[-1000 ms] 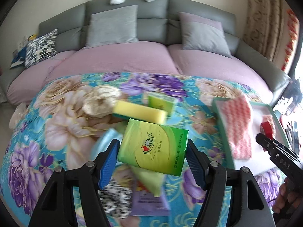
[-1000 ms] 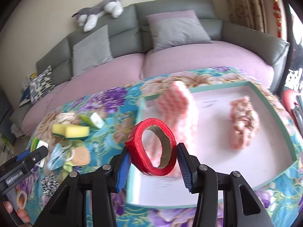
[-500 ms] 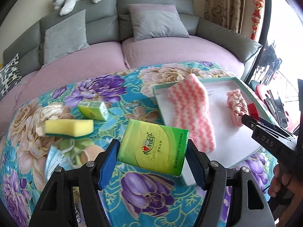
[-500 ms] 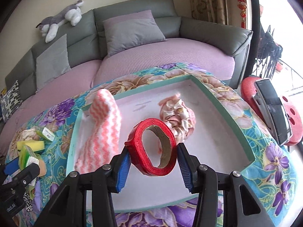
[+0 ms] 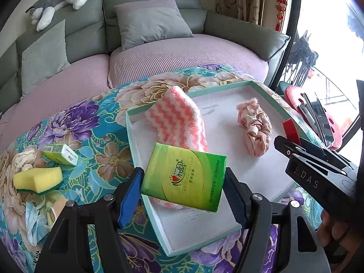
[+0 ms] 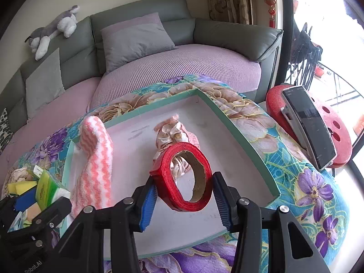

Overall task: Organize soft objects
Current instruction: 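Release the green tissue pack with the left gripper while the right releases the red tape roll into the tray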

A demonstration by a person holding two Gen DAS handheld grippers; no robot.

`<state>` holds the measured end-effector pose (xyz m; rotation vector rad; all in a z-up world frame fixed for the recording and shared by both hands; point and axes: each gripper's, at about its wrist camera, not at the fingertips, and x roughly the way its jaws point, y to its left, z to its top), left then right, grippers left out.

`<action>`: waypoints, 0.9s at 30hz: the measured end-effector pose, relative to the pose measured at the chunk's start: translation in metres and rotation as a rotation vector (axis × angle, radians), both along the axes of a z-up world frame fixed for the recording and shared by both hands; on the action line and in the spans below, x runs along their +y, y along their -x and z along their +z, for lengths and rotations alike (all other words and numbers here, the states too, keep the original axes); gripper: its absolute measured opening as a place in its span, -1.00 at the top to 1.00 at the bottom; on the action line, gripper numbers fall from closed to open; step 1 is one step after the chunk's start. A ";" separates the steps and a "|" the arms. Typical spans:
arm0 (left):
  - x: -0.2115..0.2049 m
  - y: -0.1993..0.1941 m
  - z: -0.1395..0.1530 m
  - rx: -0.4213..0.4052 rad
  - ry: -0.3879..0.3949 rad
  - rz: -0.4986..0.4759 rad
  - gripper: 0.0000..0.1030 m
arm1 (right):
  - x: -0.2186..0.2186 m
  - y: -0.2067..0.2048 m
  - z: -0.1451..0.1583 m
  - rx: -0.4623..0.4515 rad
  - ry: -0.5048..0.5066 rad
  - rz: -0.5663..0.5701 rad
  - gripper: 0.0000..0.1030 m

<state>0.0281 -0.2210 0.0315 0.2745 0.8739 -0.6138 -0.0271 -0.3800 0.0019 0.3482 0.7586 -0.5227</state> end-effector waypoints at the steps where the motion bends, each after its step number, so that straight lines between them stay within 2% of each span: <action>1: -0.002 0.000 -0.002 0.000 -0.005 -0.007 -0.37 | 0.000 0.000 0.000 0.001 0.003 0.000 0.03; 12: -0.011 0.001 -0.017 0.020 -0.033 -0.039 -0.40 | 0.002 0.000 0.000 0.015 0.020 -0.006 0.02; 15: -0.010 0.002 -0.016 0.014 -0.028 -0.040 -0.49 | 0.002 0.000 0.000 0.018 0.019 -0.007 0.02; 23: -0.001 0.000 -0.009 -0.006 -0.017 -0.020 -0.49 | 0.004 -0.001 0.001 0.018 0.025 -0.002 -0.03; 25: 0.003 -0.001 -0.007 -0.012 -0.016 -0.011 -0.57 | 0.004 -0.001 0.001 0.019 0.027 -0.011 -0.31; 26: 0.004 -0.002 -0.007 -0.017 -0.015 -0.003 -0.64 | 0.003 0.000 0.001 0.017 0.027 -0.017 -0.37; 27: 0.007 -0.003 -0.006 -0.023 -0.016 0.009 -0.81 | 0.002 0.000 0.001 0.016 0.026 -0.024 -0.49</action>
